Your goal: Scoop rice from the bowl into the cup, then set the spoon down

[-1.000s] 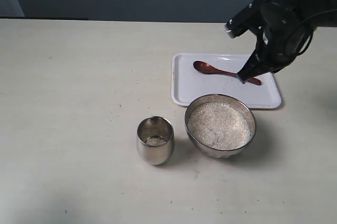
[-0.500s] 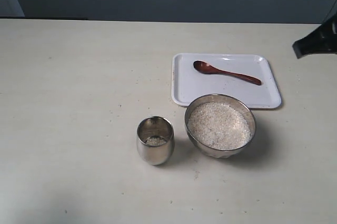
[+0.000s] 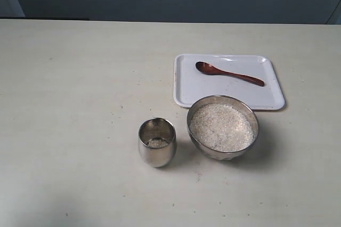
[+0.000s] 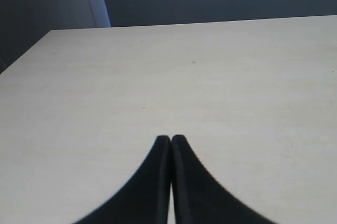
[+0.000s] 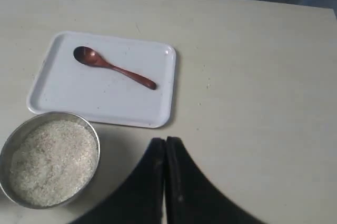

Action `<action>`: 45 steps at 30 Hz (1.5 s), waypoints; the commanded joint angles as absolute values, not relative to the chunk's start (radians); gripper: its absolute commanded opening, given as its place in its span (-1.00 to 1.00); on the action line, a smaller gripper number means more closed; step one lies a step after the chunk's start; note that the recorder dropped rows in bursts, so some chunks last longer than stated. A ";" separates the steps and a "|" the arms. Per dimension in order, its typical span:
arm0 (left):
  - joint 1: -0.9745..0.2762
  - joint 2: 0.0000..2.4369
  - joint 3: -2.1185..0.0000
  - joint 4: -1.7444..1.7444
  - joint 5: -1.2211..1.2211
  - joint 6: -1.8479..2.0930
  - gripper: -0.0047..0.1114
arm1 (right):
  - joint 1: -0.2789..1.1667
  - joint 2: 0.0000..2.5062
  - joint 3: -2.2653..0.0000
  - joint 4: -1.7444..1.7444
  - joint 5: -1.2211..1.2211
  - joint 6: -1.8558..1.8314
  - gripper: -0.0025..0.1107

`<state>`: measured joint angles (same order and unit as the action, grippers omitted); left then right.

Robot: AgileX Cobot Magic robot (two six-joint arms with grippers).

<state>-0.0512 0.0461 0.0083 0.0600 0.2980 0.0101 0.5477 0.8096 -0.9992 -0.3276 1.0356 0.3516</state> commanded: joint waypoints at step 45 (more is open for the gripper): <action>-0.063 0.047 0.000 0.066 0.289 0.009 -0.91 | -0.035 0.000 -0.123 0.027 0.204 0.105 -0.96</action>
<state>-0.0512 0.0461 0.0083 0.0600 0.2980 0.0101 -0.0461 0.0043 -0.1311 0.0134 0.2128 0.1123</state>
